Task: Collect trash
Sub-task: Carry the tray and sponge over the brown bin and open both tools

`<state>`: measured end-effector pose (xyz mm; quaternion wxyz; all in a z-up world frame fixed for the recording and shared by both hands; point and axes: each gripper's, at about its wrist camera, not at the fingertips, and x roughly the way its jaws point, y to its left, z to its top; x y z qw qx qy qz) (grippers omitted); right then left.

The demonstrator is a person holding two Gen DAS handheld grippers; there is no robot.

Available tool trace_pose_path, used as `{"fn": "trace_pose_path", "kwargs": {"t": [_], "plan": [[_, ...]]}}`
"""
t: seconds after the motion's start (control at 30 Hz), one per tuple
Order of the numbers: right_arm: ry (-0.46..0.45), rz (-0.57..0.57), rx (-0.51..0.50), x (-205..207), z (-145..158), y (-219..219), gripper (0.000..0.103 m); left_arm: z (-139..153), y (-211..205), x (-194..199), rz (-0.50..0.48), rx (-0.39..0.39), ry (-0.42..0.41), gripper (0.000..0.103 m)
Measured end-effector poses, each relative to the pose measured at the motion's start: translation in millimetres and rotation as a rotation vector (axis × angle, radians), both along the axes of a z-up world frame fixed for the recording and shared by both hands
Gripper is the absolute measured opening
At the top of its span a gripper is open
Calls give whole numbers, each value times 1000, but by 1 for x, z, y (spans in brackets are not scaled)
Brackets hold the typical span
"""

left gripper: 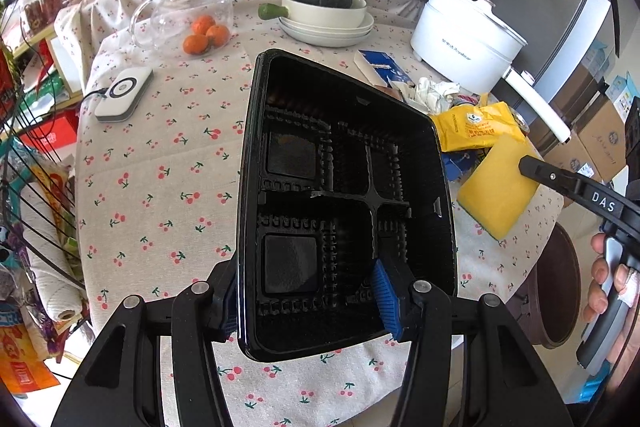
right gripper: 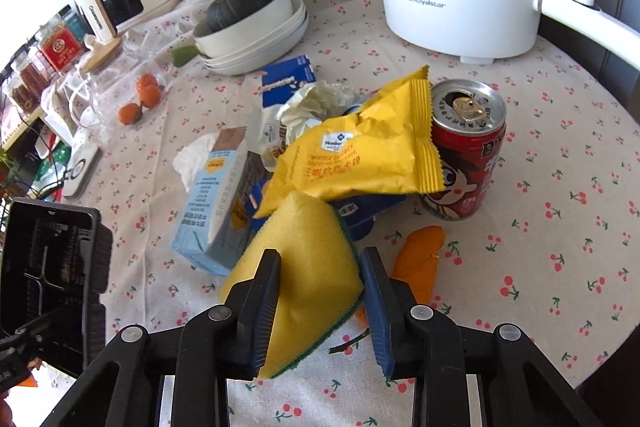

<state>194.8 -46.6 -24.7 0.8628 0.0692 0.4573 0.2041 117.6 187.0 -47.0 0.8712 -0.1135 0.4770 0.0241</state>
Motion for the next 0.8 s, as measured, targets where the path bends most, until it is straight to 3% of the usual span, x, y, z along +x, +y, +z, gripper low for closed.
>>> {"fn": "trace_pose_path", "kwargs": {"t": [0.33,0.8], "plan": [[-59,-13,-6,-19,32,-27,36,10,-35,1,-63,12,-15,57],[-41,-136,-70,-46,39,-135,36,28,-143,9,-246,15,-49,57]]}}
